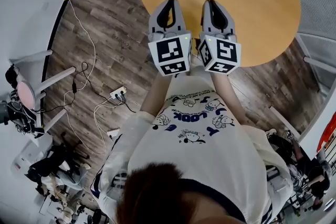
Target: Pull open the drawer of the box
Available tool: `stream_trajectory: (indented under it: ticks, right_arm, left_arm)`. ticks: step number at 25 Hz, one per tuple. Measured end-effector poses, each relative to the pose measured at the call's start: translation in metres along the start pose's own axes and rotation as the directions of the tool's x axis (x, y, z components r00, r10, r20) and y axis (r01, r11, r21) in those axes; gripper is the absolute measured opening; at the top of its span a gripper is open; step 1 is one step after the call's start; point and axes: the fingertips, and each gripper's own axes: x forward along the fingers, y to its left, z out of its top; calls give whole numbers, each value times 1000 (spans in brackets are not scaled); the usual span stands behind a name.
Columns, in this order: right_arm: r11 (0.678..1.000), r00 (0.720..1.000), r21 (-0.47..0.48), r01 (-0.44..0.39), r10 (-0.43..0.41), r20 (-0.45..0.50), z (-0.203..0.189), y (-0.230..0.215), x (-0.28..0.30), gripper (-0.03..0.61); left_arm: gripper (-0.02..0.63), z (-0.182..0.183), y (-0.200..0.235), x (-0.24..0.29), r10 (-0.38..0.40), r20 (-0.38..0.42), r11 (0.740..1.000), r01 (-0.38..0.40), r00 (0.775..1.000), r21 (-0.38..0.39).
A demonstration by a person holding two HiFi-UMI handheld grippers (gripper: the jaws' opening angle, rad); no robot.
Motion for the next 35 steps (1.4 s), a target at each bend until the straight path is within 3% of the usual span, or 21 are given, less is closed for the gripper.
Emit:
stream_trajectory:
  ticks: [14,35]
  right_arm:
    - [998,994,10,60,-59,-97,-34,-21,42,43]
    - [994,977,46,100,-90,-195,-82,-31,66,43]
  left_arm:
    - [15,-37,8,56,-42,-118,999,43,992,5]
    - [17,-100,8,93,-82,-291,996,84,953,-5]
